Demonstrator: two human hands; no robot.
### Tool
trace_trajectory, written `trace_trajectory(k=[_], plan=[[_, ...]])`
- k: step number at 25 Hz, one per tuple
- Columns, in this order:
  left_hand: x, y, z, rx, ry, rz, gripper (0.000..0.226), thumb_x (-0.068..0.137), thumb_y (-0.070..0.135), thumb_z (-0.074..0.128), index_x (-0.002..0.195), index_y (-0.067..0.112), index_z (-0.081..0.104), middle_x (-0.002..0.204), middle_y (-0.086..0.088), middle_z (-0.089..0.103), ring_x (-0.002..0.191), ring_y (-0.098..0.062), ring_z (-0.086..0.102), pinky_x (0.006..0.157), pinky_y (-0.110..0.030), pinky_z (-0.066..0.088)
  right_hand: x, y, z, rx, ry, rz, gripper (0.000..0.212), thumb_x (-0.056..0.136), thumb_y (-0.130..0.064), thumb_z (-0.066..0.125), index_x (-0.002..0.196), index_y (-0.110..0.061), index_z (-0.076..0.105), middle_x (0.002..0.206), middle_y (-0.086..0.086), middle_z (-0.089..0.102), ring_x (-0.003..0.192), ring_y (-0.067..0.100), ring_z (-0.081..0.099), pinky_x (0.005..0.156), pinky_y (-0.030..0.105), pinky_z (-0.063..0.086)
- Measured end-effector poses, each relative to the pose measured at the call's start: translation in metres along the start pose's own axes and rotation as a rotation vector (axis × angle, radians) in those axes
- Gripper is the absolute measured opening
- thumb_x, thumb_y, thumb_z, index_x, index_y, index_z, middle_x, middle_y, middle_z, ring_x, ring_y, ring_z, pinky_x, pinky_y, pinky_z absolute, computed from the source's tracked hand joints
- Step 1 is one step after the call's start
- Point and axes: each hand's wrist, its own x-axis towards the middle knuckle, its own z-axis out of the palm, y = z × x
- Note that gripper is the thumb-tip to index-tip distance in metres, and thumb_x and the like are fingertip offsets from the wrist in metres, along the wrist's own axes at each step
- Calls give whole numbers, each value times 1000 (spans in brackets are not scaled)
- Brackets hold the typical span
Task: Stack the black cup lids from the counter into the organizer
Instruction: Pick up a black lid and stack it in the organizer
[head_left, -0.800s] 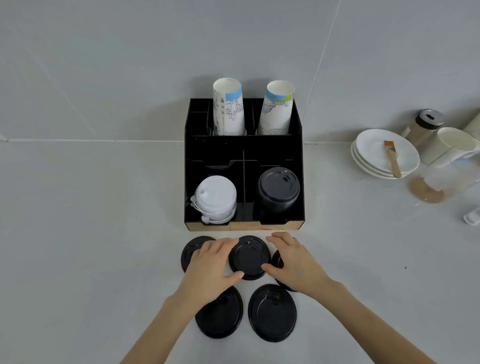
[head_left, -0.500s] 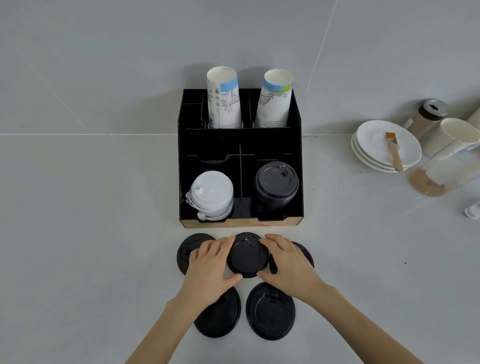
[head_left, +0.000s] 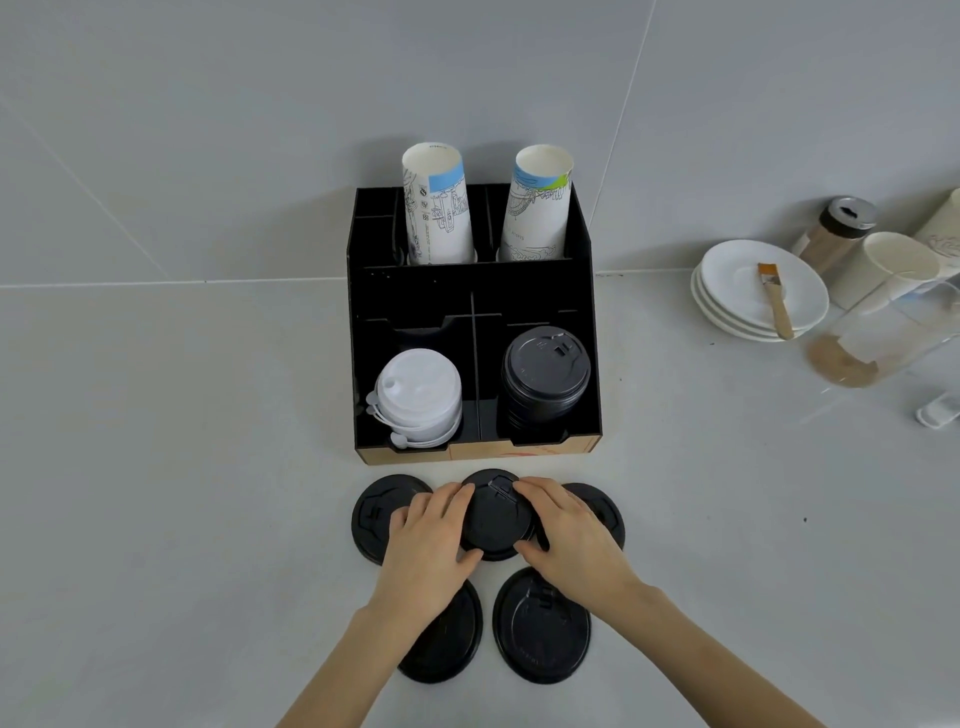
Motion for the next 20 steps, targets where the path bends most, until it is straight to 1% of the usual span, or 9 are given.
trace_trajectory(k=[2,5,9,11,14,20], plan=[[-2,1,-2,-32,4,12,62,86,35,49,138,23,17,147,5,26,131,-18,28,108,-34,25,-3,0,-3,34,4,-4,57,82,-18,58,133,-15,32,140,2,41,127,20,41,107,27,31],[-7,4,-8,-104,28,38,60,86,35,51,137,24,21,146,5,28,131,-17,28,108,-33,26,-10,-1,-12,88,19,-14,58,83,-18,58,133,-17,30,141,-1,39,126,17,41,103,20,30],[-11,11,-21,-192,116,115,57,84,36,53,134,25,27,143,7,31,129,-14,29,107,-31,27,-19,-6,-28,132,78,-62,57,82,-17,59,133,-17,31,139,-1,38,122,17,44,100,20,34],[-11,16,-28,-232,161,148,57,84,34,55,134,24,29,142,7,33,128,-13,30,107,-28,27,-20,-9,-37,146,116,-91,58,82,-16,59,132,-17,31,138,-1,39,123,15,43,99,15,31],[-7,25,-40,-263,219,183,56,83,32,57,133,22,31,141,4,35,128,-13,32,106,-24,25,-19,-12,-53,144,158,-114,59,83,-15,60,133,-15,30,141,0,37,127,14,39,100,15,27],[18,40,-67,-246,264,220,57,82,31,59,132,18,34,139,0,39,125,-17,36,104,-30,31,-1,-10,-83,125,229,-135,57,83,-15,60,133,-14,32,140,2,38,126,15,39,99,13,26]])
